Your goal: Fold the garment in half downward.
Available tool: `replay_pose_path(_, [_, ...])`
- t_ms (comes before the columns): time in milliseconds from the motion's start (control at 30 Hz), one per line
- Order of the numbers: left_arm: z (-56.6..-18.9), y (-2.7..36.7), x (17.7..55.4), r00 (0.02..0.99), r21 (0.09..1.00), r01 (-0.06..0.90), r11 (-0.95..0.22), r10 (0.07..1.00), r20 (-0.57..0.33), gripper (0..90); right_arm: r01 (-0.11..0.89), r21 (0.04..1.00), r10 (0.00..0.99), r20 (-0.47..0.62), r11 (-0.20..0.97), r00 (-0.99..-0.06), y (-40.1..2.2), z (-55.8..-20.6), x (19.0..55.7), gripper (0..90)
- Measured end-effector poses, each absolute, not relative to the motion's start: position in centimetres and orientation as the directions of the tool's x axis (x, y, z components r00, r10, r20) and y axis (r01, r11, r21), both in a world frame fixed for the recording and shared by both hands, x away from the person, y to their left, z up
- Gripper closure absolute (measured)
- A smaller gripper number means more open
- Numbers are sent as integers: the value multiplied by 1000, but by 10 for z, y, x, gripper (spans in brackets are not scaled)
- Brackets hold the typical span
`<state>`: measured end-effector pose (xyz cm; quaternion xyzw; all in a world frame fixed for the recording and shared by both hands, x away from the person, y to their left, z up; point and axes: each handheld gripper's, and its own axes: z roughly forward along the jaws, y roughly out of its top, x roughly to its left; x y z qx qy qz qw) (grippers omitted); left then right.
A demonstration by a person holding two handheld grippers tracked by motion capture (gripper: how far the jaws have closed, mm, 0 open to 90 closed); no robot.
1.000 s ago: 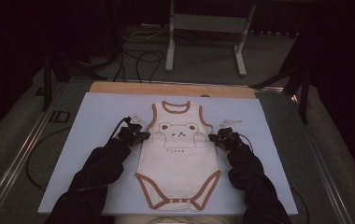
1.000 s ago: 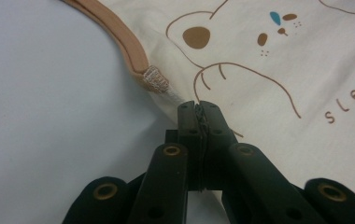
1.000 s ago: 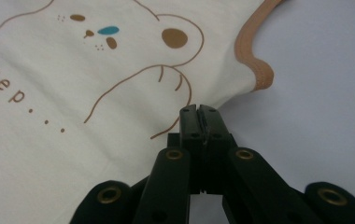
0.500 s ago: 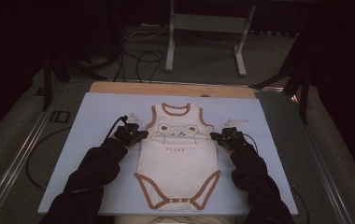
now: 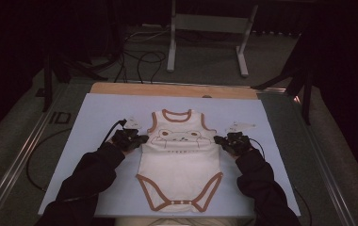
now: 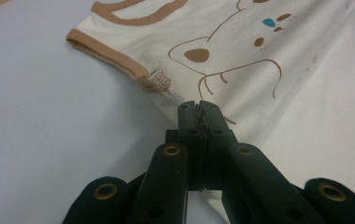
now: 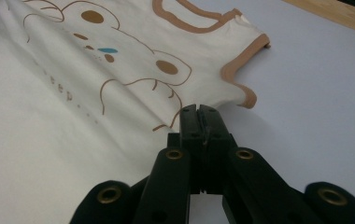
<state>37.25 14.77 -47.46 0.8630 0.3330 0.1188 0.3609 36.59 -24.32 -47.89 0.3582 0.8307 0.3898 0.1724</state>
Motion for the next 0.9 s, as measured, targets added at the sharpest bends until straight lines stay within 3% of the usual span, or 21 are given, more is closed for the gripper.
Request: replay_pose_path(900, [-480, 149, 320, 807, 680, 455, -575, 588, -44, 900, 448, 764, 695, 0, 464, -719, -242, -483, 307, 900])
